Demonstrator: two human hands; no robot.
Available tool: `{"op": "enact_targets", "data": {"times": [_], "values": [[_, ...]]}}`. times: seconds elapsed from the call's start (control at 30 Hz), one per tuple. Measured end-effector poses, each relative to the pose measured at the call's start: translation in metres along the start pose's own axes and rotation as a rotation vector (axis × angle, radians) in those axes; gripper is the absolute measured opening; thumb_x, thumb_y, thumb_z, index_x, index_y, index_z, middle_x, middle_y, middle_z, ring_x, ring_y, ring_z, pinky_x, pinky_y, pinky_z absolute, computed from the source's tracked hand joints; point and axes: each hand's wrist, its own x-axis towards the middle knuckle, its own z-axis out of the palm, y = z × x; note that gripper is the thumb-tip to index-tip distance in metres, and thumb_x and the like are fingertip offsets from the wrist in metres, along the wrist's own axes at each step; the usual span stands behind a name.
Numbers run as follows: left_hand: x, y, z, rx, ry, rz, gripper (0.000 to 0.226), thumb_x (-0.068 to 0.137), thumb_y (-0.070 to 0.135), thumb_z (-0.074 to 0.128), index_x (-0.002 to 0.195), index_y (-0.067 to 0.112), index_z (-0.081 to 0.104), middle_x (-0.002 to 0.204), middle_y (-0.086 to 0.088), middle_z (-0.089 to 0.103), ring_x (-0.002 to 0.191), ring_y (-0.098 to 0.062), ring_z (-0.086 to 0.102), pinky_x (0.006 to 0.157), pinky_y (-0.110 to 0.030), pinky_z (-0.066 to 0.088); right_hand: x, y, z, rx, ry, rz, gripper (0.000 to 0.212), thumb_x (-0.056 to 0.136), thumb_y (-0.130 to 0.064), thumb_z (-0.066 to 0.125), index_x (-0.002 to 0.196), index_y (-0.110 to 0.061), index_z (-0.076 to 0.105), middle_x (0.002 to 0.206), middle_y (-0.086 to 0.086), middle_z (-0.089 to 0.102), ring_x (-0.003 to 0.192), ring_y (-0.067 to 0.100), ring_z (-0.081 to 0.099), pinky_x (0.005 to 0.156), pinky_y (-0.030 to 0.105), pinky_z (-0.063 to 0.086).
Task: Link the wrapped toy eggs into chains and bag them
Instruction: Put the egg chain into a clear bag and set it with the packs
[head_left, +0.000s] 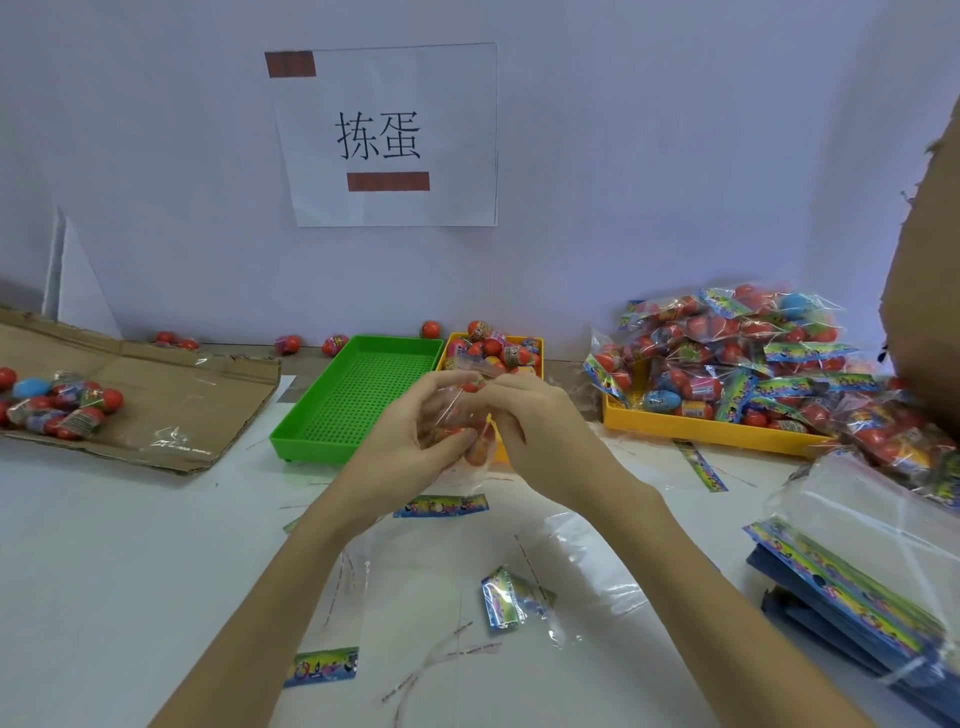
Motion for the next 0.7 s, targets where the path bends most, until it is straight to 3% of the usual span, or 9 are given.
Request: {"op": "enact_targets", "data": {"times": [0.1, 0.27, 0.37, 0.47, 0.53, 0.6, 0.7], "values": [[0.0, -0.001, -0.001, -0.021, 0.008, -0.012, 0.049, 0.096, -0.012, 0.063, 0.137, 0.014, 0.058, 0.125, -0.001, 0.075, 0.11, -0.018, 0.073, 0.093, -0.025, 0.058, 0.0, -0.003, -0.001, 0.016, -0.056, 0.07, 0.036, 0.102, 0.003, 0.047, 0.127, -0.014, 0.067, 0.115, 0.003, 0.073, 0.105, 0.018, 0.063, 0.092, 0.035, 0.054], [0.0, -0.002, -0.004, -0.028, 0.027, -0.023, 0.046, 0.097, -0.01, 0.064, 0.134, 0.018, 0.06, 0.123, 0.004, 0.076, 0.113, -0.014, 0.072, 0.091, -0.022, 0.057, 0.002, -0.007, -0.005, 0.124, -0.121, 0.118, 0.042, 0.093, 0.014, 0.056, 0.128, -0.009, 0.062, 0.113, 0.008, 0.071, 0.091, 0.017, 0.069, 0.074, 0.024, 0.057], [0.001, -0.002, -0.005, -0.025, 0.053, -0.05, 0.039, 0.099, -0.002, 0.066, 0.132, 0.018, 0.061, 0.119, 0.006, 0.077, 0.113, -0.014, 0.073, 0.093, -0.024, 0.058, 0.003, -0.004, -0.008, 0.173, 0.088, 0.088, 0.047, 0.086, 0.028, 0.046, 0.116, 0.001, 0.069, 0.11, 0.014, 0.069, 0.089, 0.02, 0.069, 0.065, 0.029, 0.058], [0.002, -0.003, -0.006, -0.069, 0.127, -0.111, 0.037, 0.098, -0.002, 0.066, 0.132, 0.014, 0.06, 0.112, 0.006, 0.079, 0.101, -0.014, 0.077, 0.074, -0.019, 0.059, 0.001, 0.006, -0.009, 0.127, 0.319, 0.132, 0.043, 0.085, 0.028, 0.047, 0.102, 0.0, 0.074, 0.101, 0.009, 0.068, 0.075, 0.009, 0.063, 0.06, 0.018, 0.054], [0.003, -0.003, -0.007, -0.087, 0.177, -0.14, 0.036, 0.098, -0.003, 0.065, 0.13, 0.013, 0.061, 0.111, 0.005, 0.08, 0.098, -0.013, 0.077, 0.067, -0.017, 0.057, 0.0, 0.018, -0.008, 0.095, 0.349, 0.26, 0.04, 0.088, 0.024, 0.05, 0.1, -0.005, 0.075, 0.102, 0.004, 0.067, 0.078, 0.008, 0.065, 0.067, 0.017, 0.056], [0.004, -0.004, -0.009, -0.103, 0.215, -0.152, 0.036, 0.098, -0.005, 0.064, 0.13, 0.012, 0.061, 0.113, 0.001, 0.079, 0.098, -0.015, 0.077, 0.07, -0.018, 0.058, -0.003, 0.031, -0.003, -0.005, 0.207, 0.381, 0.037, 0.095, 0.015, 0.053, 0.102, -0.011, 0.078, 0.115, 0.005, 0.07, 0.1, 0.016, 0.067, 0.089, 0.023, 0.056], [0.005, -0.004, -0.011, -0.118, 0.293, -0.134, 0.034, 0.1, -0.004, 0.062, 0.129, 0.013, 0.061, 0.112, 0.0, 0.079, 0.1, -0.017, 0.077, 0.068, -0.019, 0.059, -0.008, 0.041, 0.005, -0.063, 0.103, 0.411, 0.028, 0.102, -0.003, 0.054, 0.106, -0.017, 0.078, 0.121, 0.0, 0.073, 0.113, 0.018, 0.066, 0.118, 0.042, 0.037]]}}
